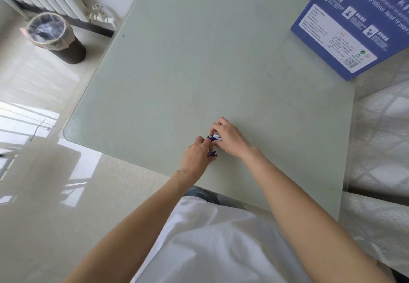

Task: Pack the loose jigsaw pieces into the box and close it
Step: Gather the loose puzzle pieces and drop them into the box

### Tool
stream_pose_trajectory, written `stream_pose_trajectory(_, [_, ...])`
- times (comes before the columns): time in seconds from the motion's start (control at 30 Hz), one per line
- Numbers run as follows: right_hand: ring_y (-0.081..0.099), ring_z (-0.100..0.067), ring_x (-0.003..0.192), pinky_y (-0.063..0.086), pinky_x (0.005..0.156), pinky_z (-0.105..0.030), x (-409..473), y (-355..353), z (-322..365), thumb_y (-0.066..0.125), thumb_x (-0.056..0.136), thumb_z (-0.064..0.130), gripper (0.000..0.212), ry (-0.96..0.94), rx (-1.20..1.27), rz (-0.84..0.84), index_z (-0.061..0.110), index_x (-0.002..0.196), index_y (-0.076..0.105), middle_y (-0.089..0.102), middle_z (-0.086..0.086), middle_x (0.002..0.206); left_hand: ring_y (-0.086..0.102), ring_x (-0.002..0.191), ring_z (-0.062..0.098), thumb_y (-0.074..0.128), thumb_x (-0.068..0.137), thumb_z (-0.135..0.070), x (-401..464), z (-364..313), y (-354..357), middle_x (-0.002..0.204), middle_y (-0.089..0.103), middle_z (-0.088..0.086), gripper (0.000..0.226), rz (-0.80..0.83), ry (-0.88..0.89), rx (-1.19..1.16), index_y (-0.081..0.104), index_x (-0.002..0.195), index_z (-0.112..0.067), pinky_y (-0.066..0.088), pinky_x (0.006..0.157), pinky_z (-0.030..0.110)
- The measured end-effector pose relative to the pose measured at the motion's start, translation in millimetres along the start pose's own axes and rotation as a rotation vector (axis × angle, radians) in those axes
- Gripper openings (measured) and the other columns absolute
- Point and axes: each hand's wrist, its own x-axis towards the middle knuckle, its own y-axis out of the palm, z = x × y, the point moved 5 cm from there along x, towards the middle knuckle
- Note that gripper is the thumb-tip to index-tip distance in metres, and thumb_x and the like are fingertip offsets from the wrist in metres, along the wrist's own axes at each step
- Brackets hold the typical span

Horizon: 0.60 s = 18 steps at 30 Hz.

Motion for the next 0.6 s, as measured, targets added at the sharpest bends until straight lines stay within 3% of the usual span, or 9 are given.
stream_pose_trajectory(0.1, [0.053, -0.022, 0.086, 0.044, 0.076, -0.032, 1.8, -0.9, 1.0, 0.068, 0.079, 0.006, 0.018, 0.008, -0.001, 0.009, 0.008, 0.093, 0.056, 0.05, -0.006, 0.103, 0.058, 0.083, 0.028, 0.063, 0.085, -0.024, -1.4, -1.0, 0.1, 0.102, 0.056, 0.009, 0.026, -0.004, 0.01, 0.022, 0.053, 0.105, -0.01, 0.035, 0.066, 0.026])
stream_pose_trajectory(0.17, [0.053, -0.023, 0.083, 0.043, 0.072, -0.032, 1.3, -1.2, 2.8, 0.067, 0.077, 0.003, 0.019, -0.004, 0.007, -0.001, 0.009, 0.09, 0.055, 0.055, -0.005, 0.095, 0.058, 0.082, 0.028, 0.064, 0.084, -0.024, -2.0, -0.6, -0.6, 0.096, 0.061, 0.008, 0.024, -0.001, 0.009, 0.001, 0.054, 0.1, -0.009, 0.032, 0.063, 0.026])
stream_pose_trajectory(0.27, [0.051, -0.021, 0.074, 0.037, 0.065, -0.028, -3.0, -2.6, 0.9, 0.068, 0.077, 0.005, 0.017, 0.041, 0.053, -0.046, 0.01, 0.088, 0.057, 0.057, 0.0, 0.081, 0.059, 0.08, 0.027, 0.068, 0.081, -0.022, -4.2, 5.3, -2.7, 0.09, 0.065, 0.005, 0.022, 0.003, -0.025, -0.101, 0.054, 0.095, -0.012, 0.04, 0.065, 0.03])
stream_pose_trajectory(0.4, [0.052, -0.018, 0.072, 0.039, 0.066, -0.027, -17.9, -12.3, -13.0, 0.07, 0.076, 0.009, 0.021, 0.147, 0.174, -0.152, 0.01, 0.092, 0.058, 0.06, 0.001, 0.081, 0.061, 0.081, 0.023, 0.066, 0.082, -0.019, -5.7, 17.9, -14.4, 0.094, 0.067, 0.001, 0.025, 0.007, -0.07, -0.103, 0.054, 0.103, -0.017, 0.043, 0.069, 0.028])
stream_pose_trajectory(0.6, [0.053, -0.014, 0.076, 0.031, 0.063, -0.02, -46.9, -33.0, -46.2, 0.069, 0.078, 0.012, 0.022, 0.295, 0.311, -0.232, 0.014, 0.099, 0.059, 0.062, 0.002, 0.087, 0.06, 0.085, 0.024, 0.068, 0.081, -0.024, 9.3, 1.8, -19.6, 0.099, 0.061, 0.004, 0.03, 0.159, 0.067, 0.025, 0.061, 0.11, -0.017, 0.04, 0.072, 0.026])
